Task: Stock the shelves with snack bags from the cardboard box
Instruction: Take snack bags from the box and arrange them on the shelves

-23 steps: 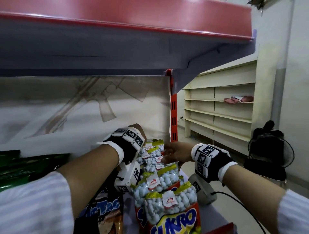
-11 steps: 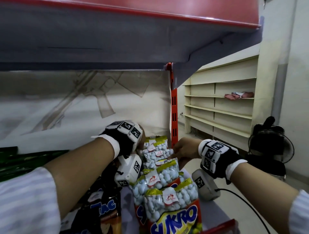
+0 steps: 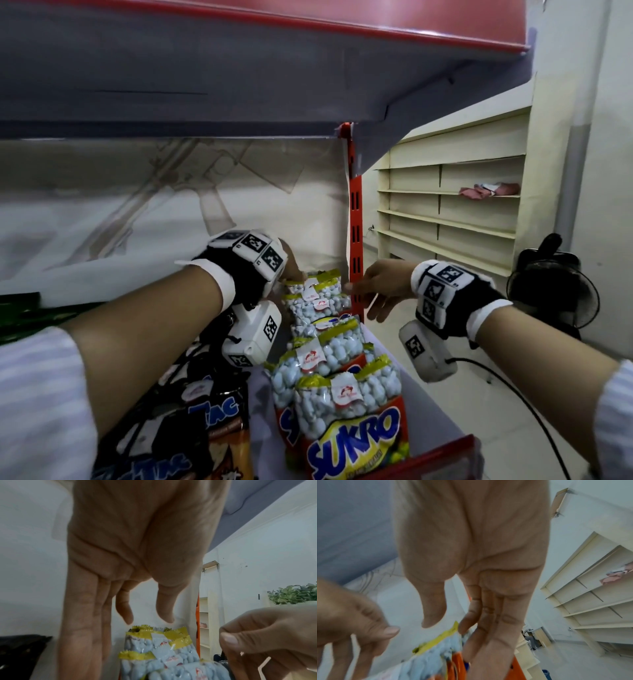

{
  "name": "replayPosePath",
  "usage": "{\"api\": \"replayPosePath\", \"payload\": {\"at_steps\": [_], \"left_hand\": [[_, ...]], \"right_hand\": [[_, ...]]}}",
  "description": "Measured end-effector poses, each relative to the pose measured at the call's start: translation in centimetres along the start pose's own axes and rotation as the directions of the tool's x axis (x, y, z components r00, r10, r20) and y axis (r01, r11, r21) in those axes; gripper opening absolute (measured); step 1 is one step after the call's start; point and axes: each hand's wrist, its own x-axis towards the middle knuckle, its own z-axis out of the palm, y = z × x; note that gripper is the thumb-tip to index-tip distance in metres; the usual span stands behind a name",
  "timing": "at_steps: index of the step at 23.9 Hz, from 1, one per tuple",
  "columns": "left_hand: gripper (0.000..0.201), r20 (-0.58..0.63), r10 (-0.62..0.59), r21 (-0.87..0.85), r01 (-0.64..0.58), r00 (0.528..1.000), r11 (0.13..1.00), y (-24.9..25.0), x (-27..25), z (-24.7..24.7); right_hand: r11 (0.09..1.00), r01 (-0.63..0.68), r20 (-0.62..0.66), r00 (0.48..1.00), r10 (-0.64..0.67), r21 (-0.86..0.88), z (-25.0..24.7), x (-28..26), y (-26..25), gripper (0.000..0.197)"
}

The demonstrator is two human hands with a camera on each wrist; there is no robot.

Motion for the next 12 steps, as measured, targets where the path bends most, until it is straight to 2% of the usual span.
{"api": "replayPosePath", "payload": {"at_steps": [1, 2, 3, 4, 5, 6, 8, 12], "left_hand": [[0.052, 0.036, 0.009, -0.056, -0.007, 0.999, 0.998, -0.3, -0.1, -0.1], [0.058, 0.141, 0.024, -0.115, -0.007, 0.99, 0.993, -0.4, -0.1, -0.2], [0.06, 0.275, 0.031, -0.165, 0.016, 0.961, 0.986, -0.5, -0.2, -0.1], [0.057, 0.405, 0.048, -0.204, 0.039, 0.913, 0.978, -0.6, -0.6, 0.0], [0.051, 0.486, 0.073, -0.235, 0.05, 0.871, 0.971, -0.6, -1.0, 0.2], [0.042, 0.521, 0.092, -0.261, 0.056, 0.849, 0.964, -0.6, -1.2, 0.3], [0.028, 0.527, 0.113, -0.314, 0.07, 0.843, 0.947, -0.7, -0.9, 0.6], [0.017, 0.53, 0.091, -0.454, 0.192, 0.843, 0.87, -0.4, -1.2, 1.0]], "right_hand": [[1.0, 0.012, 0.003, 1.0, -0.012, 0.023, -0.5, -0.6, -0.1, 0.043], [0.999, 0.019, 0.046, 0.999, -0.02, 0.033, -0.7, -1.1, 0.0, 0.044], [1.0, 0.016, 0.122, 0.992, -0.018, 0.02, -0.5, -1.5, 0.1, 0.048], [1.0, 0.013, 0.196, 0.98, -0.012, -0.003, -0.2, -1.9, 0.2, 0.05], [1.0, 0.018, 0.248, 0.969, -0.014, -0.015, 0.4, -2.3, 0.4, 0.047], [0.999, 0.036, 0.265, 0.964, -0.034, -0.006, 0.8, -2.3, 0.6, 0.037], [0.997, 0.072, 0.206, 0.976, -0.076, 0.024, 1.2, -2.2, 0.8, 0.021], [0.997, 0.061, 0.019, 0.998, -0.062, 0.042, 0.7, -1.8, 0.7, 0.021]]}}
